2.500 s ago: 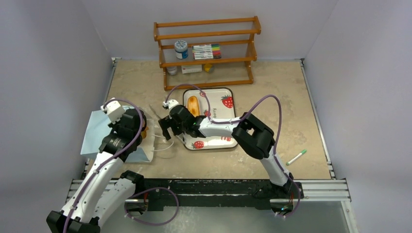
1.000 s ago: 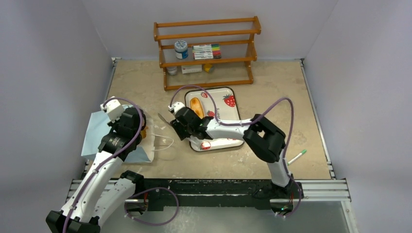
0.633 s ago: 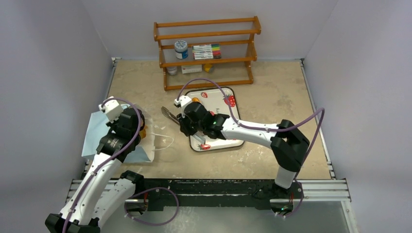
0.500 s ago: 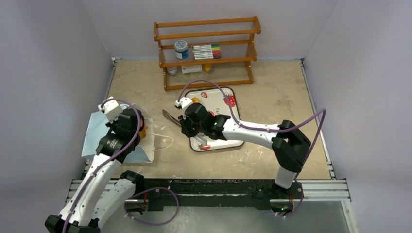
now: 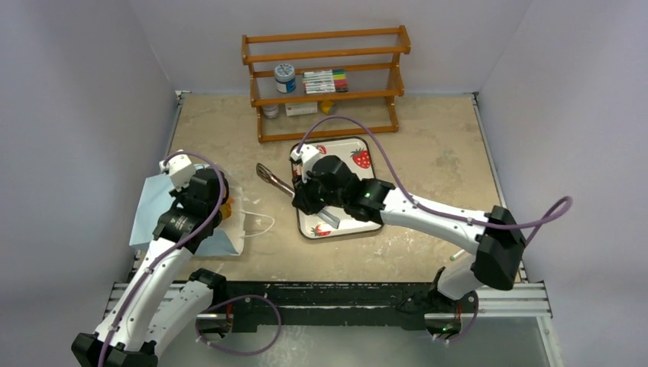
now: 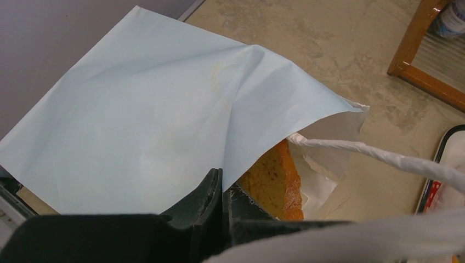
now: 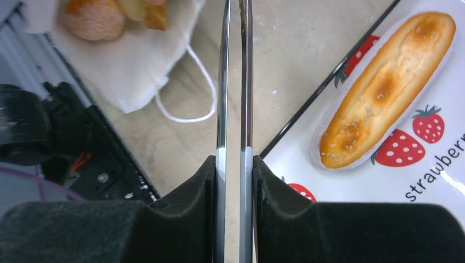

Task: Take the fake bread out of the paper bag
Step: Pick up the clamp at the center of the board, then take out the fake bread from the paper bag.

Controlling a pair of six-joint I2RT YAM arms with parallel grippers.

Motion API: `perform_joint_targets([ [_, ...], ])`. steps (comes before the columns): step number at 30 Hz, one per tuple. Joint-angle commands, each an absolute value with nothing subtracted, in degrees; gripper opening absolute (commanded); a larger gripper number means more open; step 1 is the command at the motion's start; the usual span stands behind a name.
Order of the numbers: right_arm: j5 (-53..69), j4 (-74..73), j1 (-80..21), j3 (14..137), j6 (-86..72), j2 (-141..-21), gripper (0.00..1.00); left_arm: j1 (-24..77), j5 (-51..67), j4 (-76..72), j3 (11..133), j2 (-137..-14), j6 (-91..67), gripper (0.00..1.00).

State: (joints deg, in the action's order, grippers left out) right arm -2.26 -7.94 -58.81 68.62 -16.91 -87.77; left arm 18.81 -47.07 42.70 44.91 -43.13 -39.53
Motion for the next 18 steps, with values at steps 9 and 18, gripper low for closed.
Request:
perform_joint_targets([
  [9,11.8,-6.8,-59.2,66.0,-19.0,-81.1,0.32,18.5,-44.1,36.4,49.1,-45.1,-35.6,0.00],
  [18,18.2,-1.6,-59.2,63.6,-21.4,-83.5,0.36,18.5,-42.1,36.2,49.8,-45.2,-34.5,0.00],
])
